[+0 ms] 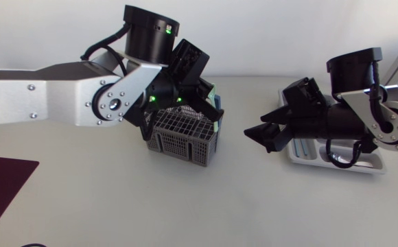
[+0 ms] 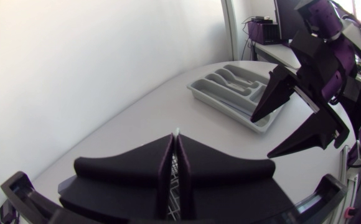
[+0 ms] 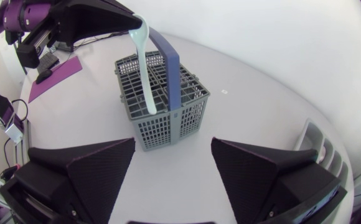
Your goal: Transfer all utensils from the basket to the drawer tray.
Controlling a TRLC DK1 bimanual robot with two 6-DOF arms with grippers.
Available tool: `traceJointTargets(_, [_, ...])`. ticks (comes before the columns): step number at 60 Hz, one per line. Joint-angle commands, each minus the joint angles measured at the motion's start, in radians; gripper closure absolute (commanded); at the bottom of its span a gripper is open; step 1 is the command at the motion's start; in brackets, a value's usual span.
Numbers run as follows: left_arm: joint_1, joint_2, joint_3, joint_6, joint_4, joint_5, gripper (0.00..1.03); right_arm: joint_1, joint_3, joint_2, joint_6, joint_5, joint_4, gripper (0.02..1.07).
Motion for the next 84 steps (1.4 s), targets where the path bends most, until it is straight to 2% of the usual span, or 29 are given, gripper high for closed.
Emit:
traceJointTargets(1, [0.011, -0.039, 0.0, -0.035, -0.02, 0.029, 1.0, 0.014, -0.014, -0.021, 0.008, -0.012, -0.015, 0.18])
traceJointTargets(13, [0.036, -0.097, -0.008, -0.063, -0.067, 0.098, 1.0, 0.056, -0.009, -0.043, 0.015, -0.02, -0.027, 0.18])
traceJointTargets(30, [0.062, -0.113, -0.011, -0.097, -0.17, 0.3, 1.0, 0.079, 0.025, -0.047, 0.043, -0.135, -0.068, 0.19])
traceJointTargets(42, [0.061, -0.11, -0.008, -0.098, -0.213, 0.389, 1.0, 0.102, 0.063, -0.038, 0.058, -0.198, -0.107, 0.23])
traceJointTargets(61, [0.054, -0.105, -0.003, -0.103, -0.244, 0.474, 1.0, 0.135, 0.1, 0.002, 0.088, -0.239, -0.11, 0.53])
traceJointTargets(66, [0.054, -0.105, 0.0, -0.104, -0.25, 0.486, 1.0, 0.141, 0.104, 0.009, 0.091, -0.244, -0.108, 0.57])
traceJointTargets(73, [0.057, -0.104, 0.007, -0.106, -0.257, 0.504, 1.0, 0.143, 0.106, 0.017, 0.097, -0.246, -0.107, 0.58])
traceJointTargets(84, [0.056, -0.102, 0.01, -0.107, -0.256, 0.507, 1.0, 0.152, 0.104, 0.016, 0.097, -0.256, -0.111, 0.77])
